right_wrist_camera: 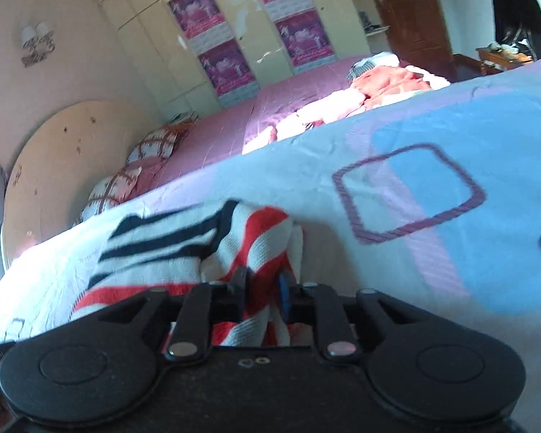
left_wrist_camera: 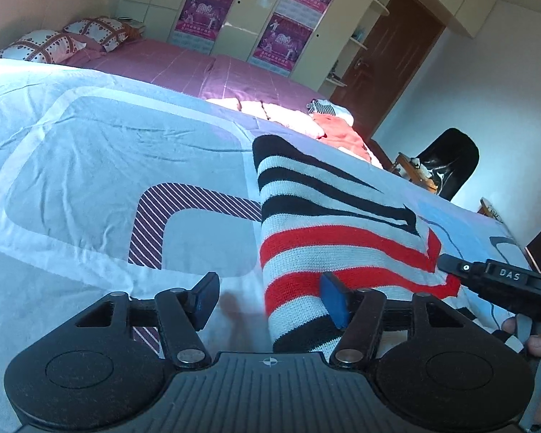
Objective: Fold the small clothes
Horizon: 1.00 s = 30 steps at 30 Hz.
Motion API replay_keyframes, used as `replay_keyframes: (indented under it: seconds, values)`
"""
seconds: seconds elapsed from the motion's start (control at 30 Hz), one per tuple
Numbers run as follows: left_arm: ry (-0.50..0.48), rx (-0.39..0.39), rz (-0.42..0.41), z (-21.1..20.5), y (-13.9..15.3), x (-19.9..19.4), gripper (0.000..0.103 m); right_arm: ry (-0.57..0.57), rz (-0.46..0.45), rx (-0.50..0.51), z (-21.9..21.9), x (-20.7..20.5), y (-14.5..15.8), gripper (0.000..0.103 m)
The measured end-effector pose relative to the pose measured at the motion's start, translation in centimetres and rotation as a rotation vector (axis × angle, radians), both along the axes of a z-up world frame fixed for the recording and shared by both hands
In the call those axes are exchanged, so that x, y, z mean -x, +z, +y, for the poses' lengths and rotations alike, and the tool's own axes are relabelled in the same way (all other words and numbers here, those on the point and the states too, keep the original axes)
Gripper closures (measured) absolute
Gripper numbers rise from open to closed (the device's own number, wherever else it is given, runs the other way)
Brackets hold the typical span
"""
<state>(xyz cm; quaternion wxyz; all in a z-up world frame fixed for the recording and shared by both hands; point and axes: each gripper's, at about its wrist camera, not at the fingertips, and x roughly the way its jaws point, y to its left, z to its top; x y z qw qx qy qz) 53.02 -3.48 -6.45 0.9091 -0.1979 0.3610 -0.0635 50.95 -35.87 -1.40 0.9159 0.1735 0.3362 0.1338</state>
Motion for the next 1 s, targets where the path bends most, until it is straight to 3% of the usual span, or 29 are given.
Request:
replay_keyframes:
  seconds: [0.17, 0.3, 0.4, 0.47, 0.5, 0.53, 0.6, 0.7, 0.73, 0.87, 1.0]
  values:
    - [-0.01, 0.094, -0.062, 0.9, 1.5, 3.3, 0.042, -0.007, 0.021, -0.141, -3.8, 4.2, 1.7, 0.074]
    - [-0.063, 0.143, -0.04, 0.3, 1.0, 5.4, 0.042, 0.019, 0.081, -0.225, -4.5, 7.9, 1.7, 0.066]
    - [-0.06, 0.152, -0.022, -0.1, 0.1, 6.2, 0.042, 0.066, 0.088, -0.219, -3.3, 9.3, 1.8, 0.068]
    - [-0.047, 0.173, -0.017, 0.2, -0.1, 6.3, 0.042, 0.094, 0.128, -0.13, -1.6, 9.1, 1.6, 0.075]
    - [-0.05, 0.163, -0.018, 0.1, -0.1, 6.3, 0.042, 0.091, 0.147, -0.061, -0.7, 8.9, 1.5, 0.078]
    - [-0.053, 0.152, -0.019, -0.1, 0.1, 6.4, 0.042, 0.096, 0.152, -0.028, -0.2, 9.0, 1.3, 0.089]
    - [-0.078, 0.135, -0.025, -0.2, 0.5, 6.7, 0.042, 0.107, 0.124, -0.081, -0.2, 9.6, 1.6, 0.094]
    - [-0.094, 0.107, -0.02, -0.1, 0.5, 7.4, 0.042, 0.09, 0.095, -0.263, -2.0, 10.8, 1.5, 0.095]
    - [-0.098, 0.103, -0.014, 0.1, 0.4, 7.5, 0.042, 0.081, 0.099, -0.278, -2.4, 11.0, 1.1, 0.095]
    - [-0.154, -0.047, -0.021, -1.0, -0.4, 8.1, 0.042, 0.074, 0.151, -0.215, -2.3, 10.7, -2.4, 0.096]
    - [-0.131, -0.005, -0.007, 0.0, -1.5, 8.4, 0.033, 0.058, 0.129, -0.24, -2.2, 10.9, -3.2, 0.098]
